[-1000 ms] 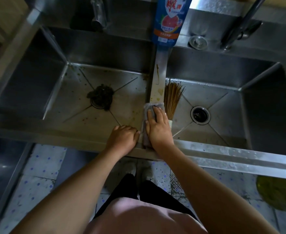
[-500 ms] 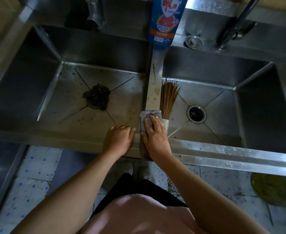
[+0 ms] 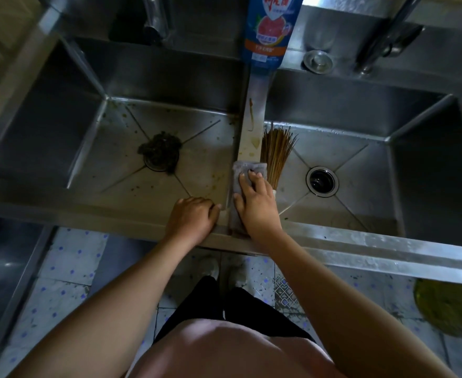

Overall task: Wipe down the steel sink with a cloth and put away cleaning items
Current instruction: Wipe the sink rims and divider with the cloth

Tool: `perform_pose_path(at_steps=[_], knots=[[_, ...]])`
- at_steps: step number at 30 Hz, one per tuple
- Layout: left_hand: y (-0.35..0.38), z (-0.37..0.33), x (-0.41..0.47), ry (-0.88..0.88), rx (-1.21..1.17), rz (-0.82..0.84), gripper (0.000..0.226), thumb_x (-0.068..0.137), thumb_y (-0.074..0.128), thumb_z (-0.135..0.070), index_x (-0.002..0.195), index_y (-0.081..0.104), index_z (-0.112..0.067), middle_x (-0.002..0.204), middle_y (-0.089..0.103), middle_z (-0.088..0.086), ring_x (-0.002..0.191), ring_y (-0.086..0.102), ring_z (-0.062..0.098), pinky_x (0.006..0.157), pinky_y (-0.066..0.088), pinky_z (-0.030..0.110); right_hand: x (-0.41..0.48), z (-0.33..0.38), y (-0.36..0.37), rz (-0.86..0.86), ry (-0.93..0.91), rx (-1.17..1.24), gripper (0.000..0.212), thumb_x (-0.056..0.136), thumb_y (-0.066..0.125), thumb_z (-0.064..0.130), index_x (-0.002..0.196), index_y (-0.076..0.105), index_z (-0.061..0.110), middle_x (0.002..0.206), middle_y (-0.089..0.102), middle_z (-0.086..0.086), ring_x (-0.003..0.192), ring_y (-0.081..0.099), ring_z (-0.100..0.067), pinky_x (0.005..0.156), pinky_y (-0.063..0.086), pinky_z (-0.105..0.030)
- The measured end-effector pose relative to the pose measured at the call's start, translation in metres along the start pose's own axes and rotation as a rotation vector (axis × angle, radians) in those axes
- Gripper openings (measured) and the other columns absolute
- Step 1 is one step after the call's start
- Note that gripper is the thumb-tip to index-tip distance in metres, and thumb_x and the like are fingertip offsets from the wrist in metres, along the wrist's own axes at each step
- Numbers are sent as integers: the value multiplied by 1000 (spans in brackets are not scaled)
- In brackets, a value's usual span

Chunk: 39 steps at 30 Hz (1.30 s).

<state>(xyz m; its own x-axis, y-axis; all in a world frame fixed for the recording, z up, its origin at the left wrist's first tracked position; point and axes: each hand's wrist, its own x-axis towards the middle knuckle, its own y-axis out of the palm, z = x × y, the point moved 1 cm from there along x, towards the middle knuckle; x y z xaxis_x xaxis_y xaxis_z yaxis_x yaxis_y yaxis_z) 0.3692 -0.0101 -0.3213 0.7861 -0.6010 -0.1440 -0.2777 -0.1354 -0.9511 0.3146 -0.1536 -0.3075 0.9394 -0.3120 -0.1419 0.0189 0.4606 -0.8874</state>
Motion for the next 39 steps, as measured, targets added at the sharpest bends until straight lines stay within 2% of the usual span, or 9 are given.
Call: perform_pose_path(at_steps=[5,11,19,24,28,31,35,37,39], knots=[[1,1,1,-23,-32,-14,35,93,41,-36,79,64,-15,83,67,7,83,61,26,72,40,34,-11,-2,8,31,33,7,52,100,32,32,149,20,17,158,11,-10,145,4,-26,116,1,-33],[4,2,2,-72,-58,-43,34,91,45,-37,97,67,-11,106,68,7,95,62,26,82,44,34,6,2,15,-44,29,-15,52,101,27,30,149,14,14,158,8,-10,146,-1,-23,112,-10,-28],[2,2,1,-56,-79,-71,30,89,50,-34,99,67,-11,104,69,6,92,64,24,78,46,32,21,4,17,-143,26,-3,50,101,29,26,147,20,9,157,14,-13,146,2,-24,116,-7,-30],[-1,0,2,-80,-108,35,42,90,45,-43,117,58,-14,125,60,3,112,56,20,91,39,33,39,2,10,-101,24,-24,51,102,27,28,148,15,12,158,8,-11,146,-3,-21,112,-17,-25],[-2,-4,10,-74,-83,229,66,89,32,-59,139,33,-16,148,34,3,132,36,18,102,30,37,56,1,3,-49,33,-19,52,102,23,31,149,10,14,159,2,-7,145,-9,-17,110,-19,-25],[-2,-8,29,-73,-149,305,76,89,31,-61,145,18,-11,154,21,7,139,25,20,107,29,36,71,1,-1,-65,57,-44,51,102,26,29,149,14,12,158,5,-7,146,-6,-17,111,-18,-24],[-1,-16,60,7,-430,244,73,90,42,-52,146,15,-14,151,26,7,136,29,18,106,26,26,92,-4,-4,-93,57,-34,50,102,28,28,148,18,12,158,10,-7,146,-3,-18,112,-16,-23],[0,-21,72,61,-605,211,72,89,48,-47,146,13,-18,152,25,3,137,26,13,106,18,16,103,-8,-5,-73,47,-40,50,102,27,28,148,19,12,158,11,-7,146,-2,-19,115,-11,-27],[-1,-27,81,117,-671,153,76,88,49,-46,148,10,-19,153,20,-2,139,19,7,106,9,9,114,-13,-7,-58,38,-59,50,102,27,30,148,19,13,158,12,-7,146,0,-20,117,-7,-31]])
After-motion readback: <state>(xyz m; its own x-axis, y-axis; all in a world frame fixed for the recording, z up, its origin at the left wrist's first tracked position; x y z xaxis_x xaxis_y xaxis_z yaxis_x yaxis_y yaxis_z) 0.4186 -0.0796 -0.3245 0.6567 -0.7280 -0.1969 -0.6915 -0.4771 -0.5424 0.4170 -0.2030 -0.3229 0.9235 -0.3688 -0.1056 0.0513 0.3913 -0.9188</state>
